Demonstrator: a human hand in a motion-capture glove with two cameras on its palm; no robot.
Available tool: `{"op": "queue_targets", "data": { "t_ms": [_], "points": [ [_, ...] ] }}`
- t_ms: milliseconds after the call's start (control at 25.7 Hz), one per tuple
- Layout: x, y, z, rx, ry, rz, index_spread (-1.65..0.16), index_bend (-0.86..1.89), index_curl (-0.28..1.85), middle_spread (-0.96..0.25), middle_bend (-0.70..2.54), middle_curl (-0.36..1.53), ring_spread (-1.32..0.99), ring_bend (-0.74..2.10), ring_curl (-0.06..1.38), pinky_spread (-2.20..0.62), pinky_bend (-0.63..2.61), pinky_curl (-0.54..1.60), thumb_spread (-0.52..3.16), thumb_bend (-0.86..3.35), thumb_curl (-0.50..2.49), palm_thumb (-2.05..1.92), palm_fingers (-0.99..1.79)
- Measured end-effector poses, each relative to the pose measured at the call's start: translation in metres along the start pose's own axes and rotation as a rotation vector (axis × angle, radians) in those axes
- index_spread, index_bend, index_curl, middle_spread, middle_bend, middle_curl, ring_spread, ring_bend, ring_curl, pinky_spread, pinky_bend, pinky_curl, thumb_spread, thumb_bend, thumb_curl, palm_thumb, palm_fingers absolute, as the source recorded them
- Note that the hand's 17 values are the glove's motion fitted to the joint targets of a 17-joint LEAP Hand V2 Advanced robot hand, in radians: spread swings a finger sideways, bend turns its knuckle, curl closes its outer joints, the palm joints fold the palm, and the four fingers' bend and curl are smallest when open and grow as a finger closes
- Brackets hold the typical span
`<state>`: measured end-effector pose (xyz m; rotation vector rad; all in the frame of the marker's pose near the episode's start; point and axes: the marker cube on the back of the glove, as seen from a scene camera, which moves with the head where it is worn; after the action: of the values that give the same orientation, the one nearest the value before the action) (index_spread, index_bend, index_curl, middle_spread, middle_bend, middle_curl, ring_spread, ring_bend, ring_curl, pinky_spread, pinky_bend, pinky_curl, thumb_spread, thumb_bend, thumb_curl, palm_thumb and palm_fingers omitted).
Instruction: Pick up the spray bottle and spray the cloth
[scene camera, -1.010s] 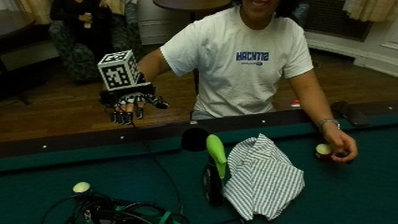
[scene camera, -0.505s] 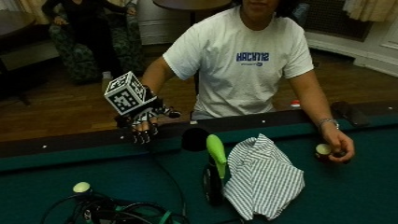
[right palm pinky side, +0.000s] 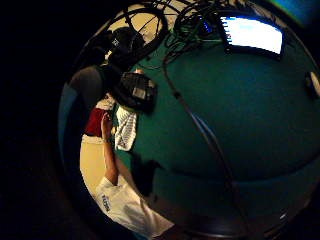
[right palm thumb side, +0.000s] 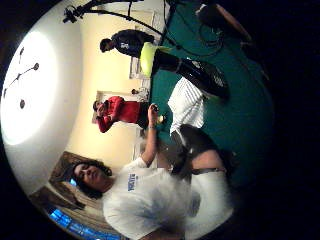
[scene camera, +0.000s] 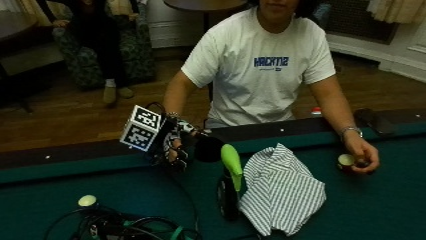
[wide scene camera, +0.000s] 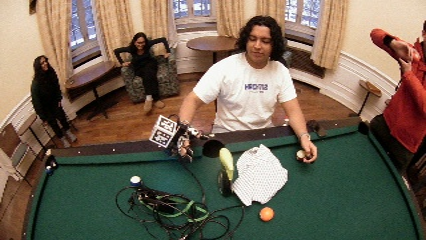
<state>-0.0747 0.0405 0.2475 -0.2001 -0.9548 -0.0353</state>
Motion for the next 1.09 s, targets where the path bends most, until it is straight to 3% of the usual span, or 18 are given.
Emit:
{"op": "queue_targets", "data": {
  "t_ms": [272,505,699,855,1088],
  "points": [
    [-0.005,-0.025,0.022,0.093,-0.081,0.006,-0.38,0.15,0.23,-0.14,0.21,0.31,-0.16,0.53,0.32,0.07,0.52,0.33,0.96,0.09,0.37,0.78,0.73],
    [-0.012,-0.041,0.037,0.149,-0.146,-0.007,-0.34,0.11,0.24,-0.2,0.28,0.36,-0.2,0.57,0.34,-0.18,0.65,0.36,0.92,0.09,0.41,0.88,1.22],
    [-0.014,-0.049,0.045,0.206,-0.24,-0.009,-0.31,0.25,0.31,-0.21,0.38,0.43,-0.2,0.72,0.43,-0.18,0.81,0.45,0.87,0.06,0.45,0.89,1.43],
    [-0.014,-0.054,0.046,0.267,-0.307,-0.011,-0.3,0.48,0.39,-0.23,0.55,0.5,-0.22,0.79,0.48,-0.16,0.85,0.51,0.92,0.06,0.49,0.9,1.47],
    [-0.016,-0.056,0.056,0.232,-0.306,-0.02,-0.28,0.67,0.49,-0.24,0.73,0.6,-0.23,0.94,0.56,-0.15,0.94,0.58,0.93,0.08,0.55,0.94,1.35]
  ]
}}
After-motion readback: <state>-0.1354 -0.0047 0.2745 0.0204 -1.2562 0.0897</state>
